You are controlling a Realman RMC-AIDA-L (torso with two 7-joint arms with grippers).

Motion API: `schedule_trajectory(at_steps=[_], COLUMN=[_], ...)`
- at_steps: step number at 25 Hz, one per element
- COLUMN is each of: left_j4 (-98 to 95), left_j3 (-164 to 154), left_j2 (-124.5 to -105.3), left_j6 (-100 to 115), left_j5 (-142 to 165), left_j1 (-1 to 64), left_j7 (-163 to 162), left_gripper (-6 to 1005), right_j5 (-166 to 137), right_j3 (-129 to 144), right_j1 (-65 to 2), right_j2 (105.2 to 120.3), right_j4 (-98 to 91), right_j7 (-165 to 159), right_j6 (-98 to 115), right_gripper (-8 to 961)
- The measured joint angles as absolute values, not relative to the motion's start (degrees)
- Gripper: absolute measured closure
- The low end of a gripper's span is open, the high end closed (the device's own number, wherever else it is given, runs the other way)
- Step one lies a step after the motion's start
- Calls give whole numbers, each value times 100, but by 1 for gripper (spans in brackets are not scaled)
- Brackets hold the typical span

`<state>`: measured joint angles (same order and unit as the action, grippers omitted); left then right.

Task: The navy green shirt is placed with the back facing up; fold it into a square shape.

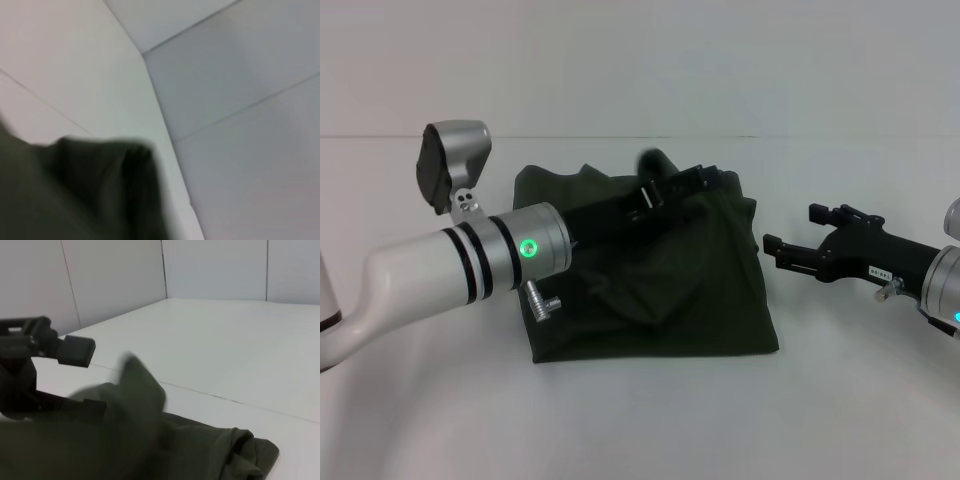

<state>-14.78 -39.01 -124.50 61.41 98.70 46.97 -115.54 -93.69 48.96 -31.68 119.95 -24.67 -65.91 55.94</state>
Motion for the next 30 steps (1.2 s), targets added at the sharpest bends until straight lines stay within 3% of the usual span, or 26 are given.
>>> schedule_trajectory(at_steps=[3,12,17,25,30], left_j4=[-1486,-1792,-2398,-2883,-3104], left_j3=[-3998,-4438,-4519,-4512,-4475], left_j2=[-12452,-12407,-12223,-11747,-11676], left_j6=[6159,6501,7355,8449,8868], left_j5=[9883,9884,9926,9928,9932], left_j1=[4863,5055,4587,3402,2815], left_j7=[-11526,-11599,-11641,-10905,-9708], left_gripper=[90,91,92,93,93], right_j5=[-9368,-9206,-9178,-10144,-10848], right_j3=[4895,4875,4886,5052,5861], right_j1=[-3166,-3055,-3020,-3129,-3434], right_j2=[11998,11988,11969,11961,11980], right_j4=[-2464,-2478,-2639,-3881,-4958], right_j7=[-6592,-6602,-7010,-8825,-10187], right_j6=[5593,5626,5960,7140,7075], right_gripper=[11,11,12,12,11])
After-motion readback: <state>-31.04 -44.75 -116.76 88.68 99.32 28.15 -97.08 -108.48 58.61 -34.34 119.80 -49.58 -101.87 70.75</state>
